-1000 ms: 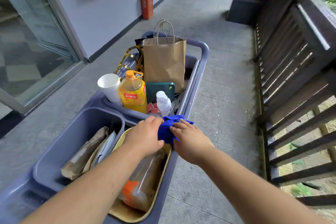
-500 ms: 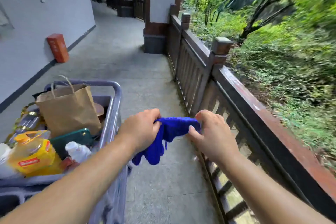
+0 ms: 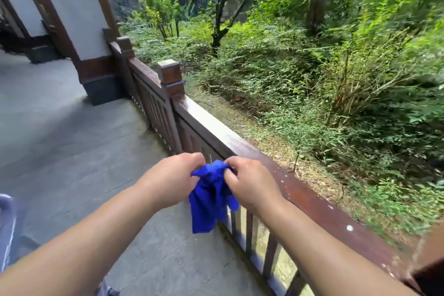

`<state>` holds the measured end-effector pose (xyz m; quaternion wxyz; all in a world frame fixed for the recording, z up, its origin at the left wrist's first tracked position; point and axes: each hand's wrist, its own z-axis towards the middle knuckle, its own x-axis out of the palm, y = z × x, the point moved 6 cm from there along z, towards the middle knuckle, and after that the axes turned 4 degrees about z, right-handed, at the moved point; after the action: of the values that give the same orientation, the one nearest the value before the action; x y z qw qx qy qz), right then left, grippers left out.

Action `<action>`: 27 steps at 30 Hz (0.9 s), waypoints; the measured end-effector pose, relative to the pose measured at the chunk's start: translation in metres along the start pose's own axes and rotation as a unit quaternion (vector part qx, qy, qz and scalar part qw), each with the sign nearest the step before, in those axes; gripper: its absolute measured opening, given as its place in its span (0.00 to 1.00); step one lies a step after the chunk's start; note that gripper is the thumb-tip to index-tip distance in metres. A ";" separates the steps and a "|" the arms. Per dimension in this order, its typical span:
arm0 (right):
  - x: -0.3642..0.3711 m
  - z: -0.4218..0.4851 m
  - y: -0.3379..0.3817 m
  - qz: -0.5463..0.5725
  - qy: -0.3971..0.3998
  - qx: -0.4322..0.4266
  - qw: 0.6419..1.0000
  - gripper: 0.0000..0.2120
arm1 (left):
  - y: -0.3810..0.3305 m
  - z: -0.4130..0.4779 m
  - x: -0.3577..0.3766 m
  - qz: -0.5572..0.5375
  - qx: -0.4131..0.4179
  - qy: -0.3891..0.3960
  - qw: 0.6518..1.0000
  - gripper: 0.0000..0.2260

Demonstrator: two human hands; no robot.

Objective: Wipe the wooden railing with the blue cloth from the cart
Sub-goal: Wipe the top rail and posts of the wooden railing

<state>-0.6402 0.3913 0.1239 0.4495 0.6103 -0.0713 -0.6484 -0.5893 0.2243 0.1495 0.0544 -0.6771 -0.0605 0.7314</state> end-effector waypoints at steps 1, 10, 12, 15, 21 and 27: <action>-0.004 0.002 0.002 -0.010 -0.007 -0.009 1.000 0.10 | 0.000 0.001 0.004 0.019 0.001 0.009 1.000 0.07; -0.069 0.006 -0.088 -0.019 -0.122 0.053 0.991 0.07 | -0.056 0.121 0.059 0.052 0.073 -0.012 0.996 0.04; -0.081 0.005 -0.094 0.008 -0.173 0.073 0.982 0.07 | -0.054 0.139 0.078 0.043 0.079 0.022 0.996 0.02; -0.104 -0.006 -0.110 0.033 -0.260 0.147 0.954 0.07 | -0.048 0.158 0.106 -0.002 0.100 0.104 0.989 0.03; -0.109 -0.028 -0.102 0.032 -0.282 0.231 0.931 0.06 | -0.120 0.170 0.112 -0.186 0.270 0.184 0.927 0.35; -0.132 -0.087 -0.081 0.015 -0.420 0.257 0.871 0.05 | -0.203 0.147 0.080 -0.167 0.451 0.098 0.871 0.10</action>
<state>-0.6257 0.5666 0.1467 0.2144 0.3736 -0.4262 -0.7955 -0.7424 0.4354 0.1145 0.4812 -0.6266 0.1692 0.5892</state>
